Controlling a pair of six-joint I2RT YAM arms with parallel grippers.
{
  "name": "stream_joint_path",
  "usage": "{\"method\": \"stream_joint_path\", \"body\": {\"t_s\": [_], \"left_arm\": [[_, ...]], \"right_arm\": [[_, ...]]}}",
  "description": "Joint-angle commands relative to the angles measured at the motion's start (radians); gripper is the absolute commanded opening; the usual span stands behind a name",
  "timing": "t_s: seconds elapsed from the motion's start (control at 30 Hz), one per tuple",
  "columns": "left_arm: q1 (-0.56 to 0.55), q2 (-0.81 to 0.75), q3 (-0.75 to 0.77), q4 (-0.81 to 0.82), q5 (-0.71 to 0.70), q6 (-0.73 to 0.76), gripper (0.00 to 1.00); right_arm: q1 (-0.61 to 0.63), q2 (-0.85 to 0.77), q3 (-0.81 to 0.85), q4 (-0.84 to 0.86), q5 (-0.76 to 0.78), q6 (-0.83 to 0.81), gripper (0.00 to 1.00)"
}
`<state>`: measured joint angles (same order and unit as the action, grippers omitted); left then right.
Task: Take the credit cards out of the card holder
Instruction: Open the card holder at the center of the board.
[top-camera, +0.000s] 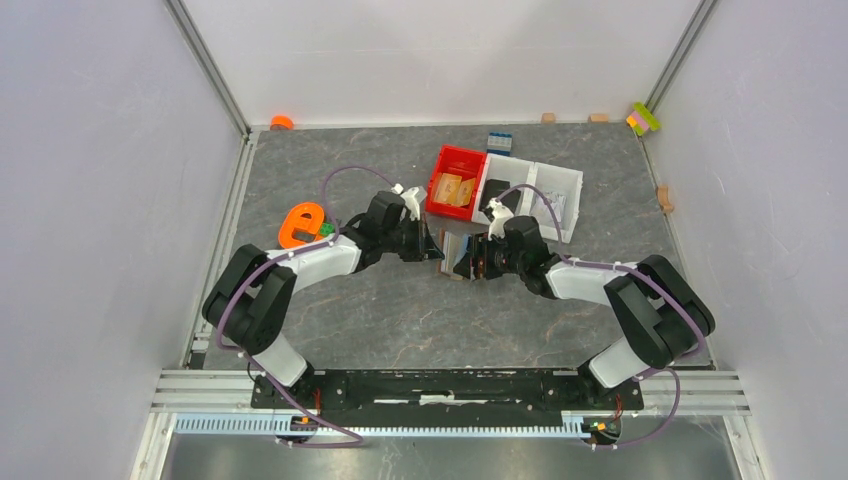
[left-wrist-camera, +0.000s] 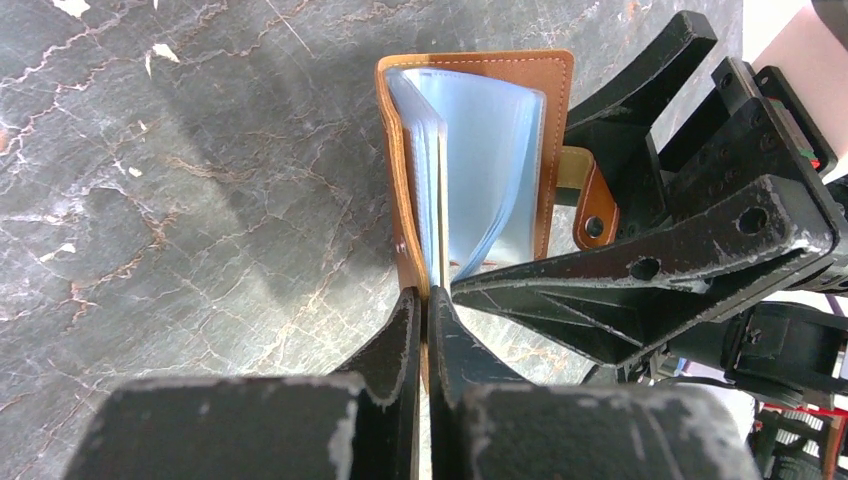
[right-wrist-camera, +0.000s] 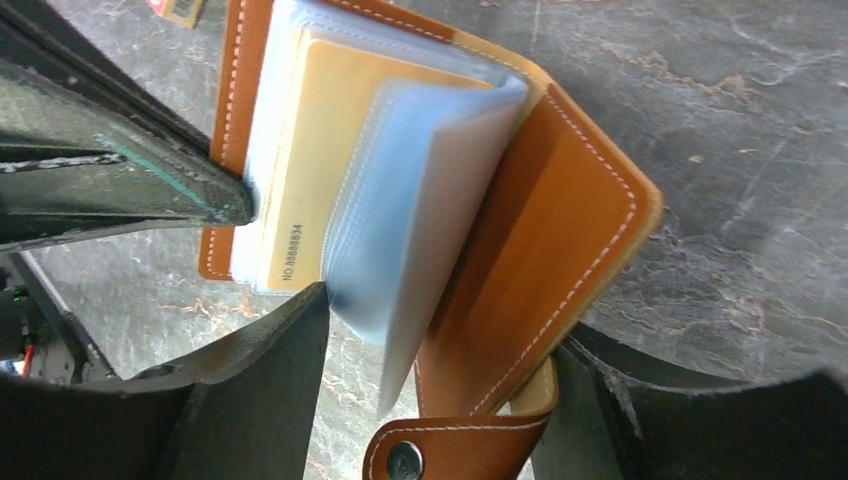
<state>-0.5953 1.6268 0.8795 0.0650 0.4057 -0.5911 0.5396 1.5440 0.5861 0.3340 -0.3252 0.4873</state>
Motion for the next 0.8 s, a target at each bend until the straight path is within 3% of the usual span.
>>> {"method": "stream_joint_path", "body": {"t_s": [0.0, 0.13, 0.33, 0.5, 0.77], "left_arm": [[-0.006, 0.005, 0.051, -0.003, -0.002, 0.045, 0.02], [-0.008, 0.007, 0.056, -0.014, -0.009, 0.05, 0.02], [-0.009, 0.015, 0.066, -0.03, -0.015, 0.057, 0.03], [-0.009, 0.027, 0.074, -0.039, -0.018, 0.059, 0.04], [-0.011, 0.032, 0.075, -0.039, -0.019, 0.06, 0.05]], "right_arm": [[0.002, -0.034, 0.043, -0.046, 0.109, -0.03, 0.69], [0.002, -0.076, 0.064, -0.151, 0.296, -0.046, 0.8], [0.001, -0.162, 0.049, -0.196, 0.444, -0.05, 0.82], [0.002, -0.227, 0.021, -0.166, 0.437, -0.067, 0.8], [0.015, -0.247, -0.004, -0.079, 0.274, -0.104, 0.68]]}}
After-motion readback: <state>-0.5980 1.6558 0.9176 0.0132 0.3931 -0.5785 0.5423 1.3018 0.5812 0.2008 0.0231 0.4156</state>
